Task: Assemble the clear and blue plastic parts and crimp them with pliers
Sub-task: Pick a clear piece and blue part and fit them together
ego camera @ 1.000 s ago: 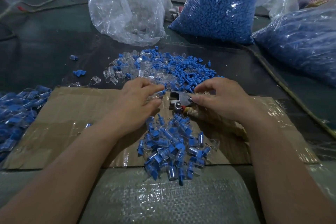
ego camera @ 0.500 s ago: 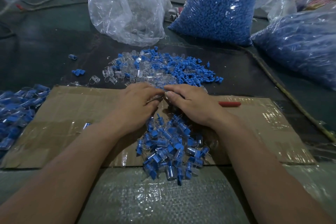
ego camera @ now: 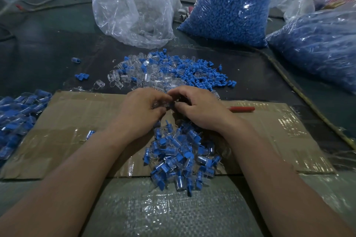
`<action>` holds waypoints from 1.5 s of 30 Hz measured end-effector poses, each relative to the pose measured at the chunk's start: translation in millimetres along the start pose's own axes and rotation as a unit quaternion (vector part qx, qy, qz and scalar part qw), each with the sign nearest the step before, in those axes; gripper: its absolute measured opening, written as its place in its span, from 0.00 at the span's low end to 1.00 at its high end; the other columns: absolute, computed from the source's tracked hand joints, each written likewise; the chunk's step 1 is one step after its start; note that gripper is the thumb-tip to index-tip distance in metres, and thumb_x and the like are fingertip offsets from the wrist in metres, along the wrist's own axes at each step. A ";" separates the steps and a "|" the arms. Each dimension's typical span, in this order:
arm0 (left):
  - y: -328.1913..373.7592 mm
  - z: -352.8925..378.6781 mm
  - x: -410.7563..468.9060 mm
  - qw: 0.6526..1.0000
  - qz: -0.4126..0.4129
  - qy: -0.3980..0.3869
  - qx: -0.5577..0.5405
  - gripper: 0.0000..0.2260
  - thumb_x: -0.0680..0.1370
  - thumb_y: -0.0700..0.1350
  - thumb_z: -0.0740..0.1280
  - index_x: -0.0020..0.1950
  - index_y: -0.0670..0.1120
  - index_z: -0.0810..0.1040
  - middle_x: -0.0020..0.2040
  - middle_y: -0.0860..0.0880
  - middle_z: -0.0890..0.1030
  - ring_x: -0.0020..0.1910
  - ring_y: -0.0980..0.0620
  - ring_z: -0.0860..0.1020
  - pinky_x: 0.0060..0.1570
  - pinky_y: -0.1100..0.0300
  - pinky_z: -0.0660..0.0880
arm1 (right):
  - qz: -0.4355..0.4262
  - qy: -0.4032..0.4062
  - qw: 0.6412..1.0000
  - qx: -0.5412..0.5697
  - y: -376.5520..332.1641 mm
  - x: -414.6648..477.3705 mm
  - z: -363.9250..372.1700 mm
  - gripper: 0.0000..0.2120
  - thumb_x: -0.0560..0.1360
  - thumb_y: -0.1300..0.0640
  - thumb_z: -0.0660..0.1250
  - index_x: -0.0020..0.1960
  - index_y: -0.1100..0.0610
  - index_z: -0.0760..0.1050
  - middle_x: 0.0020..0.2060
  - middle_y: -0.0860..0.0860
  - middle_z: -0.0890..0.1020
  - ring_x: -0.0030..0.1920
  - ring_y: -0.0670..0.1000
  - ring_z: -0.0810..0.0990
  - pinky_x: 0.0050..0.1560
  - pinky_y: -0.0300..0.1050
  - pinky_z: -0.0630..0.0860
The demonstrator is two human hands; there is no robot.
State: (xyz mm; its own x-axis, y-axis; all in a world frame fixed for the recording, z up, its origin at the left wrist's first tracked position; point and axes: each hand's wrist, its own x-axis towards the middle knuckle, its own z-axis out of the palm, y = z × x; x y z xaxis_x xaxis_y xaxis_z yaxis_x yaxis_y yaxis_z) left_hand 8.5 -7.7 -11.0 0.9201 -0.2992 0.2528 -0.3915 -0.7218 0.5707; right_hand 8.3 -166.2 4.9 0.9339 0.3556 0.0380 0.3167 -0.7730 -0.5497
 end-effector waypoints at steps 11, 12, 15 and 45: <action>8.0 -5.1 -3.2 1.000 0.000 0.004 -0.027 0.12 0.73 0.38 0.70 0.54 0.49 0.82 0.36 0.67 0.68 0.34 0.75 0.68 0.36 0.81 0.64 | -0.002 -0.009 1.000 0.014 -1.5 1.4 -0.3 0.25 0.71 0.61 0.69 0.67 0.53 0.69 0.50 0.46 0.75 0.48 0.43 0.72 0.42 0.20 0.63; 8.9 -5.6 -3.6 0.999 0.002 0.005 -0.033 0.11 0.72 0.37 0.70 0.53 0.48 0.82 0.36 0.68 0.67 0.34 0.78 0.68 0.37 0.84 0.63 | 0.001 -0.010 1.000 0.020 -2.3 1.6 -0.8 0.25 0.71 0.61 0.69 0.67 0.53 0.69 0.49 0.45 0.74 0.46 0.42 0.72 0.42 0.19 0.63; 10.1 -6.1 -4.1 0.999 -0.001 0.006 -0.034 0.11 0.72 0.38 0.70 0.53 0.47 0.82 0.36 0.68 0.66 0.34 0.79 0.67 0.38 0.86 0.60 | 0.005 -0.010 0.999 0.036 -4.7 1.5 -1.2 0.26 0.70 0.63 0.70 0.66 0.53 0.70 0.46 0.43 0.73 0.42 0.39 0.71 0.41 0.18 0.63; -1.7 -3.6 -1.6 0.988 -0.091 0.073 -0.097 0.15 0.70 0.35 0.70 0.48 0.54 0.75 0.39 0.58 0.75 0.42 0.60 0.76 0.44 0.63 0.73 | -0.036 0.137 0.986 0.086 -8.1 -4.3 -0.9 0.18 0.74 0.65 0.67 0.62 0.57 0.74 0.44 0.41 0.73 0.44 0.36 0.72 0.50 0.21 0.65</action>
State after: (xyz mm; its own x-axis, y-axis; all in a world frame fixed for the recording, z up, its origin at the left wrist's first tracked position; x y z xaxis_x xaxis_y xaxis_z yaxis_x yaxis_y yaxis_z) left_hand 7.6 -3.7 -9.6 0.9697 -0.0717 0.2333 -0.2269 -0.6177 0.7530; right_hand 1.9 -161.9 9.9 0.9274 0.2326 0.2929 0.3726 -0.6418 -0.6703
